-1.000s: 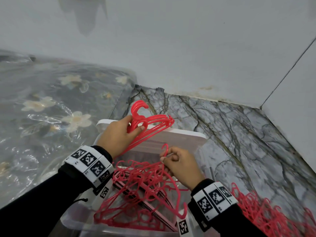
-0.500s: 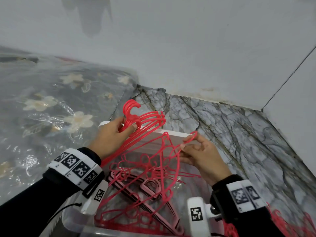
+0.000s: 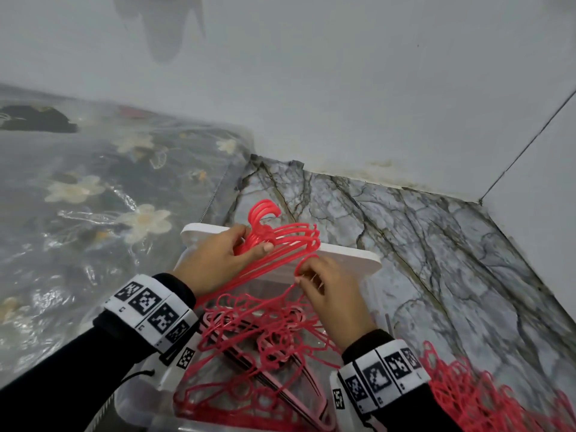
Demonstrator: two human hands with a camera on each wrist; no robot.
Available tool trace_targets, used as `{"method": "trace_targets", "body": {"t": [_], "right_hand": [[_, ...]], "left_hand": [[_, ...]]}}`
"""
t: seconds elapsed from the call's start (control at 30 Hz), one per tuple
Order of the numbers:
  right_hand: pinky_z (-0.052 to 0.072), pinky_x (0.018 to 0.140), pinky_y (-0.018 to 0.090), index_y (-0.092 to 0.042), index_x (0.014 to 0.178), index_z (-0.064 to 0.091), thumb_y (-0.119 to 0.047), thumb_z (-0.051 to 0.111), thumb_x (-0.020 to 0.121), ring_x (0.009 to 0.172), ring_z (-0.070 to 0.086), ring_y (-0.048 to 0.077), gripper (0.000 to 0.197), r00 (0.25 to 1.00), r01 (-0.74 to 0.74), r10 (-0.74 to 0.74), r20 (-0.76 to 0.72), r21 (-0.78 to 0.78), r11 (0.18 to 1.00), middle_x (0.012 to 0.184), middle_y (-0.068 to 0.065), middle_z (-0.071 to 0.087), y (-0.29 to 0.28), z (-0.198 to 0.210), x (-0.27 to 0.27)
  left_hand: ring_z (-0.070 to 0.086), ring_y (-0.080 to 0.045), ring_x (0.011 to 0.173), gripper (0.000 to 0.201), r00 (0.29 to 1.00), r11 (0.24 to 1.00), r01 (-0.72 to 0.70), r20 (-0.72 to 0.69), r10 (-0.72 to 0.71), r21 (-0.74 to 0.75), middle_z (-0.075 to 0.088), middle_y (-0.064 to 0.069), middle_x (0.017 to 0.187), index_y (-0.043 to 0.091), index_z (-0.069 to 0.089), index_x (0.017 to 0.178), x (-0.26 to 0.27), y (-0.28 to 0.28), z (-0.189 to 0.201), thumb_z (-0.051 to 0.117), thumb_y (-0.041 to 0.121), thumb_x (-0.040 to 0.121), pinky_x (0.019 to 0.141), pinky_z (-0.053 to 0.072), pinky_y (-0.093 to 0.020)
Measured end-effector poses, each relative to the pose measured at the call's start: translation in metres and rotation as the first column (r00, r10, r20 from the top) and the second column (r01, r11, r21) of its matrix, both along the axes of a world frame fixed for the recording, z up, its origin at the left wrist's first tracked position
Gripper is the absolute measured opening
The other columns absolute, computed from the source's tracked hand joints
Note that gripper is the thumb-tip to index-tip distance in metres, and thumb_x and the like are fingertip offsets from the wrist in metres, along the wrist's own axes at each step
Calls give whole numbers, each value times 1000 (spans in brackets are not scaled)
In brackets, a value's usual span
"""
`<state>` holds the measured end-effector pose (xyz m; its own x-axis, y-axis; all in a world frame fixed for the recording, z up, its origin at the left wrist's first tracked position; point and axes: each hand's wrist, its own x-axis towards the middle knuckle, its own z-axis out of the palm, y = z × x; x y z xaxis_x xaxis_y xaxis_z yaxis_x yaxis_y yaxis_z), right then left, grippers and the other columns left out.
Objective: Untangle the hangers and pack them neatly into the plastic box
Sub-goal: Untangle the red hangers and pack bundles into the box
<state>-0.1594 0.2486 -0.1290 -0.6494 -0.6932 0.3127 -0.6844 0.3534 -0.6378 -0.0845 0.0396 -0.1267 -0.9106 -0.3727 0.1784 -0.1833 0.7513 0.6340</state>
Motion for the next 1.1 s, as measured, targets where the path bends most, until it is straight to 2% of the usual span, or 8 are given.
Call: {"method": "trace_targets", "body": {"t": [0.1,0.23,0.4,0.63,0.73,0.8,0.9,1.1], "right_hand": [[45,66,27,-18,88,60,-18,60,89,79,52,8,2,977,24,-17,-215,32,999,89,-8,55,1,12,1],[43,67,25,-13,88,63,-15,62,89,80,56,14,3,948,62,-64,-312,-16,998,89,-1,58,1,19,0],[49,70,34,-10,91,66,-16,64,88,79,59,19,7,960,71,-85,-268,-61,996,87,4,61,-1,16,1],[50,69,18,-15,89,67,-17,68,85,74,62,7,4,997,70,-73,-32,-101,992,82,-4,67,8,15,-19],[50,71,22,-15,85,66,-14,66,84,73,62,10,2,990,135,-139,37,107,985,79,-3,67,21,3,-45],[49,79,29,-13,91,67,-12,60,85,85,63,18,9,990,88,-126,64,414,906,90,4,68,23,-14,-55],[49,86,34,-9,101,65,-12,53,87,101,62,29,18,999,-23,-5,36,735,678,105,13,67,14,-50,-49],[45,98,48,-3,129,51,-6,49,92,118,55,36,36,993,-94,98,59,909,406,129,20,55,-6,-111,-25]], "left_hand": [[63,-4,73,63,994,983,107,17,-110,146,67,6,78,27,60,93,0,6,2,41,83,70,72,51,-36],[65,-11,81,63,976,965,210,30,-217,154,69,3,87,22,61,100,-2,20,2,41,78,78,81,51,-42],[64,-12,84,58,949,946,291,83,-304,142,68,6,91,28,57,105,-5,35,-4,49,77,75,81,51,-42],[62,-17,87,31,953,961,271,154,-261,-52,66,2,95,22,51,106,-11,35,-8,46,50,93,80,48,-39],[58,-19,76,32,979,971,184,114,-167,-155,61,3,82,21,49,97,-13,26,-5,42,52,90,68,43,-33],[57,-15,70,42,987,976,138,100,-122,-168,61,6,76,22,52,99,-14,20,-3,39,59,86,64,42,-33],[52,-9,63,46,994,975,90,80,-75,-205,57,9,67,22,58,102,-17,13,-4,43,63,85,61,39,-32],[48,-11,64,61,989,901,133,110,-95,-414,57,8,75,26,54,111,-18,13,-1,32,74,80,57,33,-30]]}}
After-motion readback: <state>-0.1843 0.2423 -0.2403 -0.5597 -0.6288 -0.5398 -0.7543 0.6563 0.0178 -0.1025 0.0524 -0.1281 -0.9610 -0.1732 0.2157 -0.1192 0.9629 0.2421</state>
